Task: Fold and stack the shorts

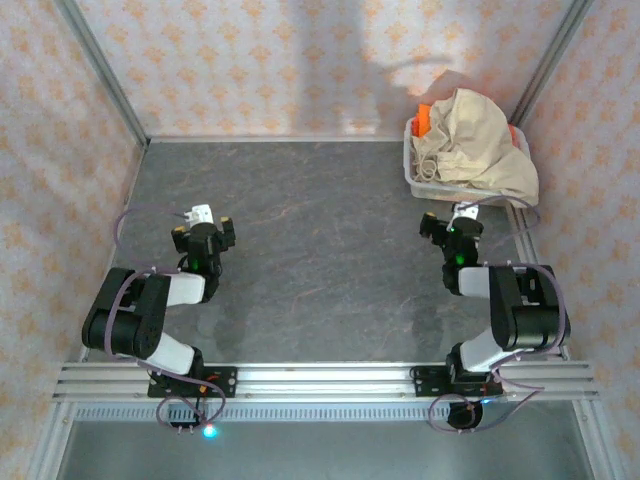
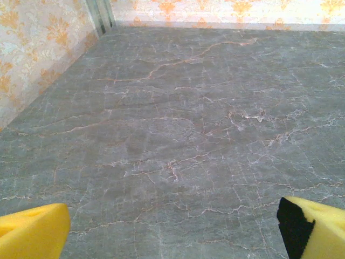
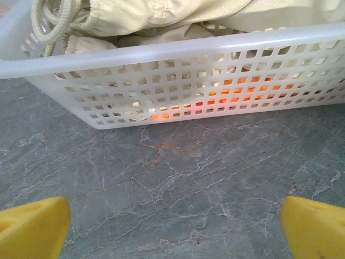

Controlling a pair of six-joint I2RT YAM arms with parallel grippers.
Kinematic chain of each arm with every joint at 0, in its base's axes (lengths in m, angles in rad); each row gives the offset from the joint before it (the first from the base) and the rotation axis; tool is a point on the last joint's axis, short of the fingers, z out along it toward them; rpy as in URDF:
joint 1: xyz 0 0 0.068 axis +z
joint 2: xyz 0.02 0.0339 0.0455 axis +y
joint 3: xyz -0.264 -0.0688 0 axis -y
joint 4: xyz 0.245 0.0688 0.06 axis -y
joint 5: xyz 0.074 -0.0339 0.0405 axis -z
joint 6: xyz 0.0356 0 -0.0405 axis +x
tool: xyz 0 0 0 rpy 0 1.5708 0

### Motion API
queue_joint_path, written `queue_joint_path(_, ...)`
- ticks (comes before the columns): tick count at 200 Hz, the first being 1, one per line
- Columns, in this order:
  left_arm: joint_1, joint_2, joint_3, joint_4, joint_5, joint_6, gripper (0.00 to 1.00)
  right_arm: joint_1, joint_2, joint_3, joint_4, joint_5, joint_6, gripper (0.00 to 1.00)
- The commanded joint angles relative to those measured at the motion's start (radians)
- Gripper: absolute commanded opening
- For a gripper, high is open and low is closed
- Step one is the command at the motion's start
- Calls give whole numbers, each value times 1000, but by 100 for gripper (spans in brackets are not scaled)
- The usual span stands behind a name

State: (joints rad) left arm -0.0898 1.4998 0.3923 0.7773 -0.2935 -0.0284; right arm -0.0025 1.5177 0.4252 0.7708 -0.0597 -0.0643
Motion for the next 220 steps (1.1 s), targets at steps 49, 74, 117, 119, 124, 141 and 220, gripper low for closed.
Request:
queue_joint_path(49,8,-4,17,-4,3,1,100,6,5,-6,8,2,9,99)
queue_joint_path(74,10,-4,17,-4,4,2,100,4,5,-6,7,2,9,99)
queue_joint_path(117,9,-4,17,-4,3,2,100,5,8,-2,2,0,8,99)
queue_joint_path(119,8,-4,17,-4,2,2,100,5,9,-2,2,1,9,99)
queue_joint_path(124,9,-4,17,-4,4,2,100,4,8,-2,3,1,9,99)
queue_joint_path(141,9,-4,17,-5,3,1,100,4,9,-2,2,0,9,99)
queue_joint_path(220,10,-38,19,-31,-11,-5,100,16,-52,31,-95,33,5,99)
